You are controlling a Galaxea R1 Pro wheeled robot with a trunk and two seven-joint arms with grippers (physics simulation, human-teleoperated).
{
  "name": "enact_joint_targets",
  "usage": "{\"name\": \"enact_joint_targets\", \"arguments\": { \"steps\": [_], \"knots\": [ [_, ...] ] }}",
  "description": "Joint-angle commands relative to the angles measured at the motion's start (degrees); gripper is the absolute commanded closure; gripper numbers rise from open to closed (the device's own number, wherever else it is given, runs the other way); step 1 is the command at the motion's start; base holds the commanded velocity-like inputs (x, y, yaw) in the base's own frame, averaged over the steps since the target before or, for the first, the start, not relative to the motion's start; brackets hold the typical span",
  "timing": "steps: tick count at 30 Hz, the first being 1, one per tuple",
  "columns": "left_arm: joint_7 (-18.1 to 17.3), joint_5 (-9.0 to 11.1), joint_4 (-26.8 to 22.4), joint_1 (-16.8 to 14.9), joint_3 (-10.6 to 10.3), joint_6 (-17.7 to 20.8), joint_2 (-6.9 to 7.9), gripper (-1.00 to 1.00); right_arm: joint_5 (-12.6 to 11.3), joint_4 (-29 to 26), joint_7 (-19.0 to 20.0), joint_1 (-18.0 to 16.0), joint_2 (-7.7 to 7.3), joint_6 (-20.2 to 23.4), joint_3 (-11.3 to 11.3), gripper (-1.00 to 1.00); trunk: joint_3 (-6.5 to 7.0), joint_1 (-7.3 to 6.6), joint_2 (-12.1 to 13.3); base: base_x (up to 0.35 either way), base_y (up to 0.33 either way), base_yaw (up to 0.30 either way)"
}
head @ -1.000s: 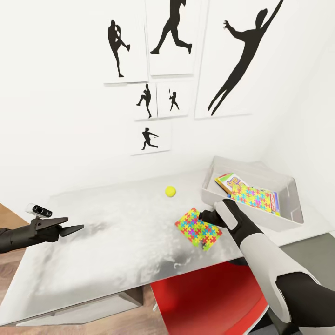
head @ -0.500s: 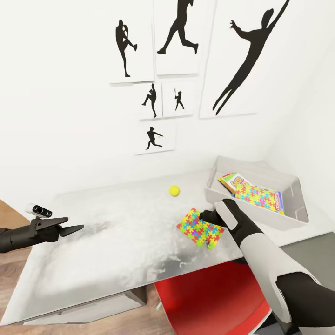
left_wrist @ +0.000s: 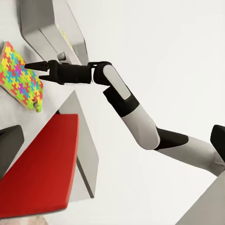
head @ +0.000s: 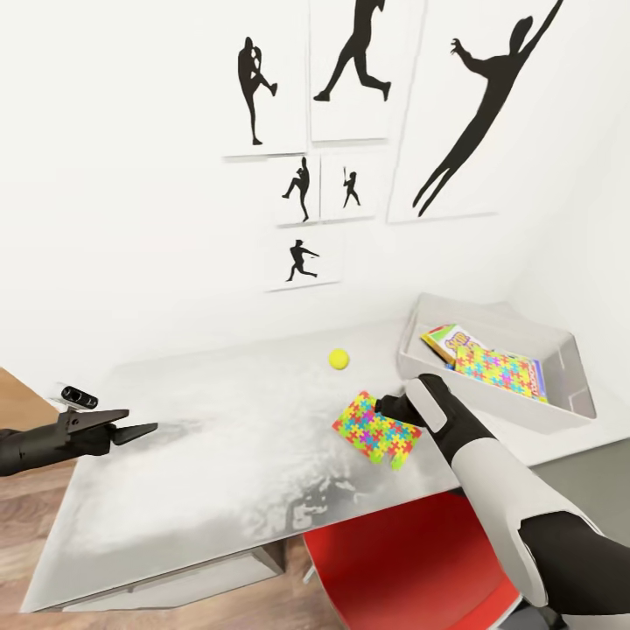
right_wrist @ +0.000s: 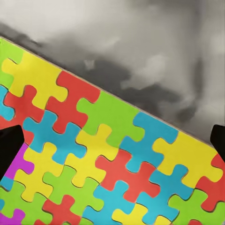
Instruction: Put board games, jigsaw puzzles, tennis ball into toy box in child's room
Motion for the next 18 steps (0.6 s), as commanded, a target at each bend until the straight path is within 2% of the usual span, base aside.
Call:
{"name": "enact_joint_targets", "arguments": {
  "steps": [1, 9, 18],
  "knots": [
    [-0.27, 0.1, 0.05, -0.09, -0.2, 0.6, 0.06, -1.0, -1.81, 3.0, -0.38, 0.0, 0.0, -0.18, 0.16, -1.0, -0.12, 0.05, -0.08, 0.0, 0.175, 0.0],
    [-0.25, 0.15, 0.05, -0.09, -0.2, 0.59, 0.05, -1.0, -1.81, 3.0, -0.37, 0.0, 0.0, -0.2, 0.16, -1.0, -0.12, 0.05, -0.08, -0.015, 0.147, 0.0],
    [-0.25, 0.04, 0.05, -0.09, -0.16, 0.6, 0.05, -1.0, -1.81, 3.0, -0.37, 0.0, 0.0, -0.2, 0.16, -1.0, -0.12, 0.05, -0.08, -0.121, 0.126, 0.0]
  ]
}}
